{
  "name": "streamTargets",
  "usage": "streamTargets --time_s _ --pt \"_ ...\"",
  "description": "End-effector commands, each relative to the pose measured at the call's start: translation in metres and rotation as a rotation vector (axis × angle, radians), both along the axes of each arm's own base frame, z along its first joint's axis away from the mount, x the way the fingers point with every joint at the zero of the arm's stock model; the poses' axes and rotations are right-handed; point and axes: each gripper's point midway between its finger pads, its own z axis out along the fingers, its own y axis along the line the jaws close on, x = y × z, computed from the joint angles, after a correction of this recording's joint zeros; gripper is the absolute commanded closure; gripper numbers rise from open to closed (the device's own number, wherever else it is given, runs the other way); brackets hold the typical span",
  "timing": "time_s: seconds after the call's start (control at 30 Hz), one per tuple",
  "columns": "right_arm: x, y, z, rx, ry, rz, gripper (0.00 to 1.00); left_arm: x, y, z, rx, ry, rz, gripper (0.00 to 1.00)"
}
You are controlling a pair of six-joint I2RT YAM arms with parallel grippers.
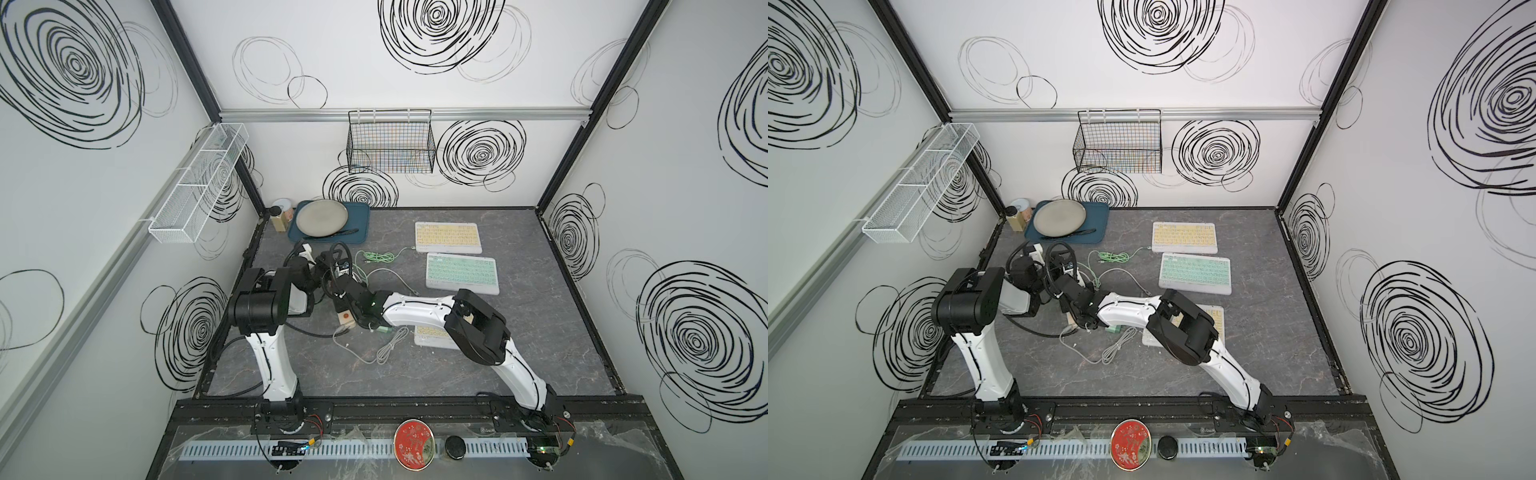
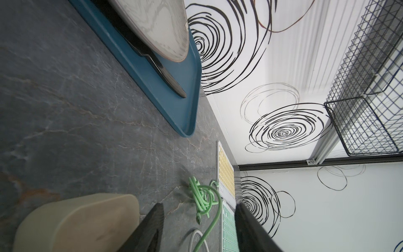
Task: Unplug the wireless keyboard
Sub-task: Remove the plug from the socket.
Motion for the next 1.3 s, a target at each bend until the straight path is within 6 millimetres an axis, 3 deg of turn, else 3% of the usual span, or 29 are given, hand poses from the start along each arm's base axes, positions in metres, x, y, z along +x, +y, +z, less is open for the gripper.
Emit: streamTargets --time_s 0.0,0.1,0.23,0.3,0.63,0.87,1.0,1.1,1.27 --pt "-0.019 0.036 0.027 -0.009 -0.107 0.04 1.0 -0.062 -0.008 -0.113 -0.008 0.436 -0.009 0.43" --pt "-0.016 0.036 0.023 0.01 -0.071 0.035 1.0 -0.062 -0.008 -0.113 -0.005 0.436 -0.01 0.43" --pt "-0.013 0.03 0.021 0.268 0.131 0.133 1.0 -0.062 -0.008 -0.113 -0.007 0.434 -0.01 0.43" --pt "-0.011 0.021 0.021 0.301 0.149 0.119 1.0 -0.062 -0.008 -0.114 -0.009 0.436 -0.009 0.43" --pt "-0.017 0.034 0.034 0.012 -0.109 0.045 1.0 -0.062 -0.007 -0.115 -0.01 0.439 -0.005 0.43" --pt "-0.016 0.025 0.048 -0.151 -0.308 -0.043 1.0 -0.062 -0.007 -0.115 -0.013 0.441 -0.005 0.43" --pt "-0.016 0.028 0.031 0.085 -0.034 0.078 1.0 -0.062 -0.008 -0.115 -0.016 0.439 -0.008 0.43" --pt "-0.016 0.023 0.033 0.301 0.125 0.146 1.0 -0.061 -0.008 -0.115 -0.023 0.439 -0.009 0.43" --pt "-0.022 0.024 0.048 0.218 0.035 0.117 1.0 -0.061 -0.008 -0.115 -0.028 0.437 -0.008 0.43"
